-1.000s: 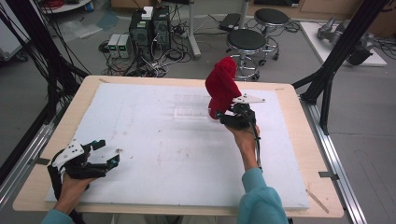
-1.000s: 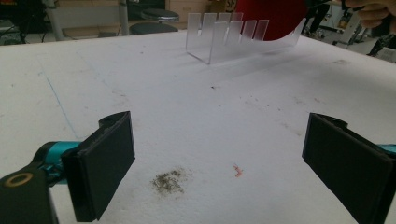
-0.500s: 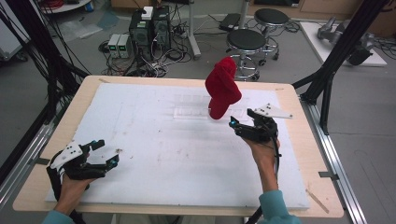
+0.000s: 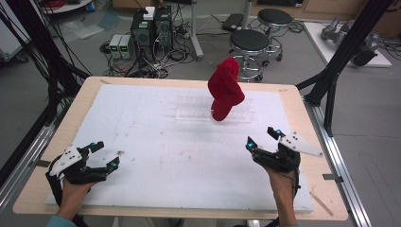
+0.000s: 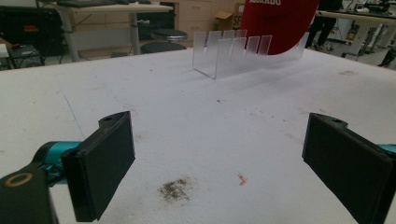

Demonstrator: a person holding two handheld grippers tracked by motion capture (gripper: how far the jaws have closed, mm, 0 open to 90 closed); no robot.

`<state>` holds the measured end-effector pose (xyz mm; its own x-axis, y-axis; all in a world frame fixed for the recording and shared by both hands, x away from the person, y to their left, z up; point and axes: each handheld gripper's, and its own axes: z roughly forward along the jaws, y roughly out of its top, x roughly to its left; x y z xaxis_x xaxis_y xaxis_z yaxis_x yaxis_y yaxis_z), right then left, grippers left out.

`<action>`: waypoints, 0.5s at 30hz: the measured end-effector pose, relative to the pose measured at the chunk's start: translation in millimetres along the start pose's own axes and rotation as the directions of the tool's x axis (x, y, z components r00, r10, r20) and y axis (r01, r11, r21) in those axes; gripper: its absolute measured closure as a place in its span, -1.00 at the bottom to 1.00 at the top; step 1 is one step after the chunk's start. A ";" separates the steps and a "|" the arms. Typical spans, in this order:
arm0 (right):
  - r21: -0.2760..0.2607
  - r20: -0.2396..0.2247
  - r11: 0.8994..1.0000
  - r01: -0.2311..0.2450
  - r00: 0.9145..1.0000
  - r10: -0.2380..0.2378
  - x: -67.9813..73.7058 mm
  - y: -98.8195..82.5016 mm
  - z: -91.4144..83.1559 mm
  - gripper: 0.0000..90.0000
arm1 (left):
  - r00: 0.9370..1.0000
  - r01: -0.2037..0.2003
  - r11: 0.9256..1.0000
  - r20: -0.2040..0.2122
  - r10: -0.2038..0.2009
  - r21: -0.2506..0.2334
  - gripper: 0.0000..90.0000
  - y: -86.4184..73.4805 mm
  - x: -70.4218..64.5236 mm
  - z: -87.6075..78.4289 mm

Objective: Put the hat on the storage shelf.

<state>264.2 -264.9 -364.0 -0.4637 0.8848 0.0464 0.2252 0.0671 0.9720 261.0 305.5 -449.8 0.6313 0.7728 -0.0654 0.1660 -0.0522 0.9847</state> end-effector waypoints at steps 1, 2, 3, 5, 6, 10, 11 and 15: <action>-0.023 0.011 1.000 0.003 1.000 -0.003 -0.4 -6.7 -3.2 -0.67 | 1.000 -0.006 1.000 -0.001 0.006 -0.004 -0.79 -0.1 -0.2 -0.5; -0.041 0.015 0.999 0.002 1.000 -0.002 -0.8 -12.5 -5.1 -0.72 | 1.000 -0.008 1.000 -0.004 0.008 -0.012 -0.79 -0.5 -0.9 -0.9; -0.055 0.022 0.998 -0.002 1.000 0.003 -1.0 -18.5 -6.8 -0.73 | 1.000 -0.014 1.000 -0.007 0.014 -0.016 -0.79 -0.8 -1.9 -1.5; -0.075 0.022 0.997 -0.001 1.000 0.002 -1.8 -30.1 -8.5 -0.73 | 0.999 -0.033 0.999 -0.010 0.033 -0.023 -0.79 -1.2 -3.8 -2.3; -0.080 0.023 0.997 -0.002 1.000 0.004 -1.1 -35.9 -9.0 -0.73 | 0.999 -0.044 0.999 -0.012 0.044 -0.025 -0.79 -1.4 -4.8 -2.5; -0.105 0.009 0.994 0.006 1.000 -0.005 0.7 -56.1 -10.9 -0.74 | 0.998 -0.060 0.998 -0.015 0.060 -0.028 -0.79 -1.6 -6.0 -3.1; -0.118 0.010 0.993 0.006 1.000 -0.005 1.2 -59.6 -11.5 -0.74 | 0.998 -0.054 0.998 -0.016 0.053 -0.031 -0.79 -1.7 -5.8 -2.9; -0.108 0.010 0.994 0.014 1.000 -0.013 2.5 -74.7 -9.7 -0.74 | 0.998 -0.056 0.998 -0.017 0.055 -0.033 -0.79 -1.8 -6.2 -3.1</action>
<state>237.8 -272.2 -434.2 -0.4580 0.8884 0.0317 0.1245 0.0288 0.9918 254.4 302.8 -450.7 0.6263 0.7795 -0.0080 0.1052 -0.0743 0.9917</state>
